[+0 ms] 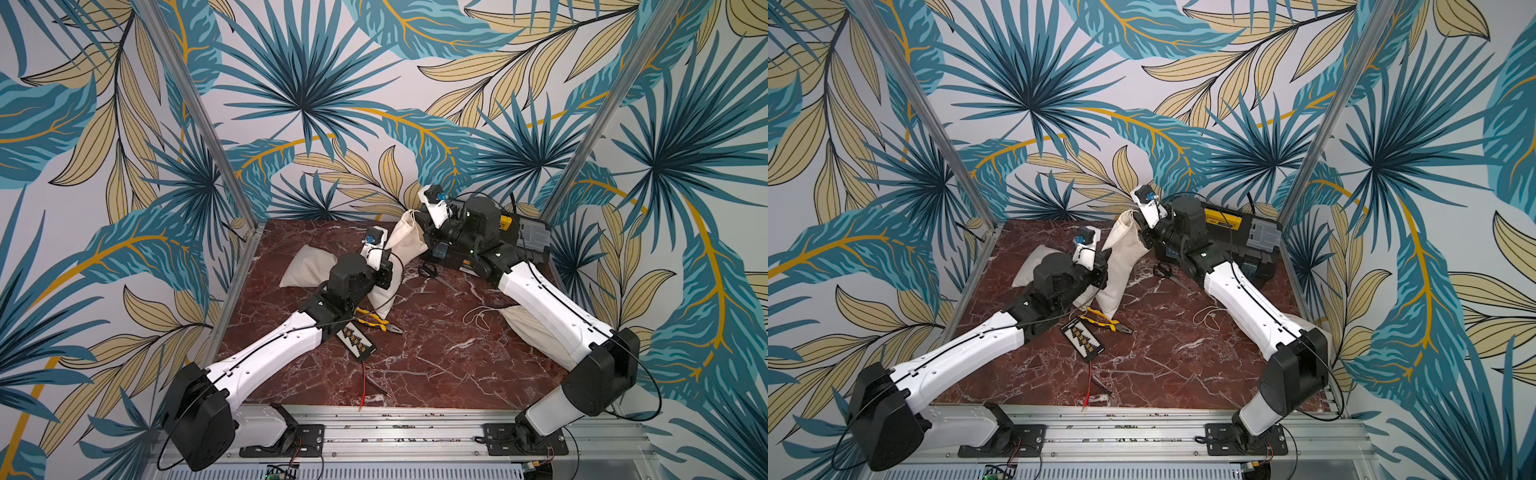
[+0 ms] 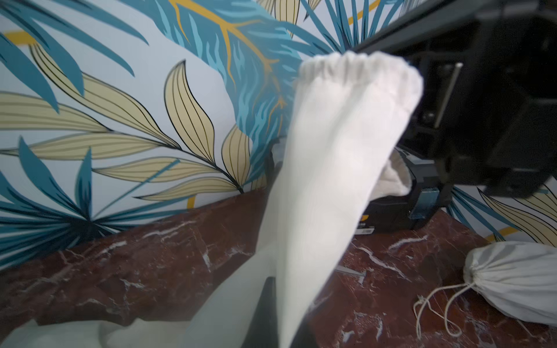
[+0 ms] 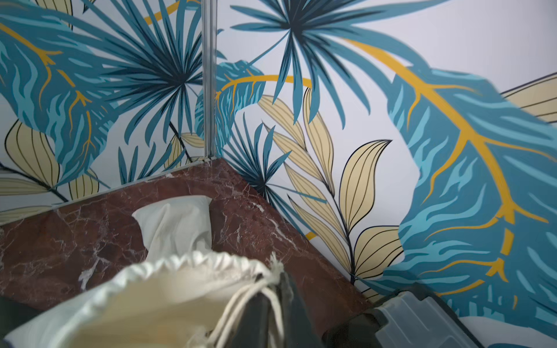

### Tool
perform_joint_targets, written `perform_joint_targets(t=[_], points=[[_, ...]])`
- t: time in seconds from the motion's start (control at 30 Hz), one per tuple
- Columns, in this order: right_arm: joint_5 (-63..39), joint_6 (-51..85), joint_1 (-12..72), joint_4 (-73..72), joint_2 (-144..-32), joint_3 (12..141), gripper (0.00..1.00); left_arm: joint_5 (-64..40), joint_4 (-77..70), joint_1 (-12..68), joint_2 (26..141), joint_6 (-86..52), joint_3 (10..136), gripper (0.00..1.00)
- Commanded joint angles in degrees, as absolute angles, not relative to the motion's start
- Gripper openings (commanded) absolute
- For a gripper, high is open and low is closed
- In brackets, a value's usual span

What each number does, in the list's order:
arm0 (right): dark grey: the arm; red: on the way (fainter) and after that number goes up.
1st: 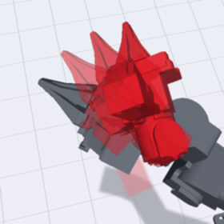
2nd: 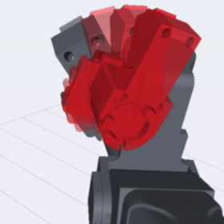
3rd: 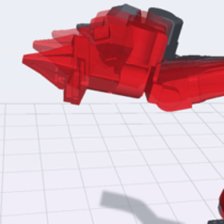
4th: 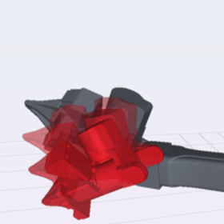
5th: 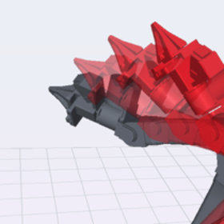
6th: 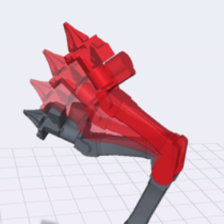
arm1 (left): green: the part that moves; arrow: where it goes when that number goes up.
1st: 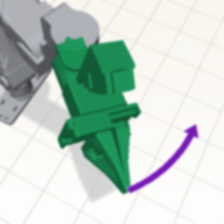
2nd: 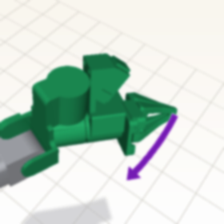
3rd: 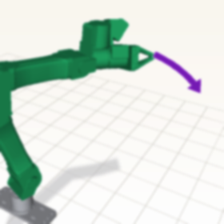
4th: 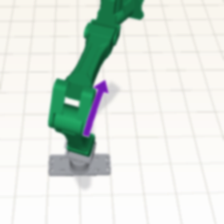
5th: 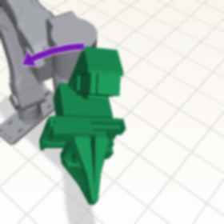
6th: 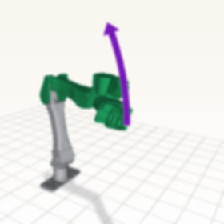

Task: Close the soil bag
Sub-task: Adjust the soil bag at the center of the board.

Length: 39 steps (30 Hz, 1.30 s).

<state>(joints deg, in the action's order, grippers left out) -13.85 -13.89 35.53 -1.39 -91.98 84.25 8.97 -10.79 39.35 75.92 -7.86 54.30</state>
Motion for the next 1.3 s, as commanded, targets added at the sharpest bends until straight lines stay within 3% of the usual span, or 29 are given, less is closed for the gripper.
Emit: perform_joint_targets(t=[0.0,0.3,0.57,0.7,0.8,0.93,1.17,1.23,1.27], points=[[-17.8,-11.4,34.9,-6.7,-92.4,76.6,0.15,6.8,-21.4,41.9,77.9,-15.2,48.9,0.07],[-16.4,-6.3,35.0,-11.8,-84.2,60.2,0.28,6.7,-24.4,43.4,83.0,-15.9,47.9,0.07],[-10.6,-6.9,35.0,-8.1,-76.7,56.1,0.29,8.3,-22.8,43.5,83.0,-14.5,48.4,0.07],[-10.8,-6.5,35.0,-7.0,-75.7,56.0,0.21,8.4,-22.9,43.4,82.8,-14.5,48.5,0.07],[-11.2,-6.3,35.0,-6.2,-75.5,56.1,0.01,8.5,-22.7,43.4,82.9,-14.1,48.7,0.08],[-10.7,-6.6,35.0,-5.1,-73.8,56.0,0.00,8.8,-22.4,43.4,82.8,-13.6,48.6,0.09],[-7.3,-8.3,35.0,-0.6,-66.7,60.6,0.00,7.9,-22.2,43.4,81.9,-8.7,49.1,0.22],[-7.4,-8.8,35.0,0.3,-65.2,62.5,0.00,7.3,-22.0,43.4,81.3,-7.4,49.8,0.17],[-7.2,-8.8,35.0,0.9,-64.9,63.1,0.00,6.7,-21.8,43.4,81.2,-6.8,50.2,0.08]])
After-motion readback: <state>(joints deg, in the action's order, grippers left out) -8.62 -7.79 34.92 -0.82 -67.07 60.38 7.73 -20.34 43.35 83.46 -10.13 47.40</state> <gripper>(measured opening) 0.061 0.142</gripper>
